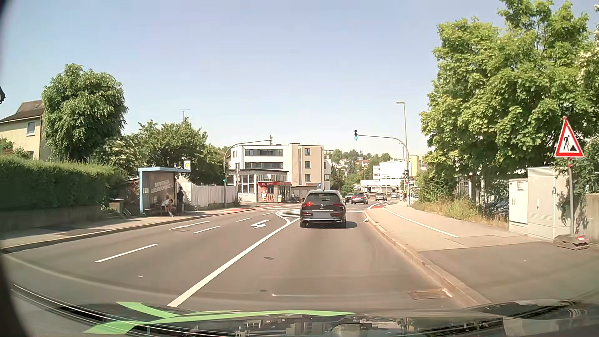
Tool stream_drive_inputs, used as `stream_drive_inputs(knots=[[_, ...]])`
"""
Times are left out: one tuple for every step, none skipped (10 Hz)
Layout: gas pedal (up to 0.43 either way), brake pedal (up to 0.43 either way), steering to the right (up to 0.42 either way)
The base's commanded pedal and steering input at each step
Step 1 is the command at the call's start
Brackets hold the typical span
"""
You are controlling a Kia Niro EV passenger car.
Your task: Follow the waypoints while adhering to traffic rules and regulations
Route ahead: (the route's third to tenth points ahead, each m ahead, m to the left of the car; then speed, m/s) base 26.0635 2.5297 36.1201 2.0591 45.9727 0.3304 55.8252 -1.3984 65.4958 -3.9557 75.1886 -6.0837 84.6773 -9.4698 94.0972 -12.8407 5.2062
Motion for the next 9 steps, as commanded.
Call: stream_drive_inputs(knots=[[0.138, 0.000, -0.010], [0.138, 0.000, -0.009], [0.138, 0.000, -0.009], [0.138, 0.000, -0.008], [0.138, 0.000, -0.007], [0.138, 0.000, -0.005], [0.138, 0.000, -0.004], [0.138, 0.000, -0.004], [0.138, 0.000, -0.002]])
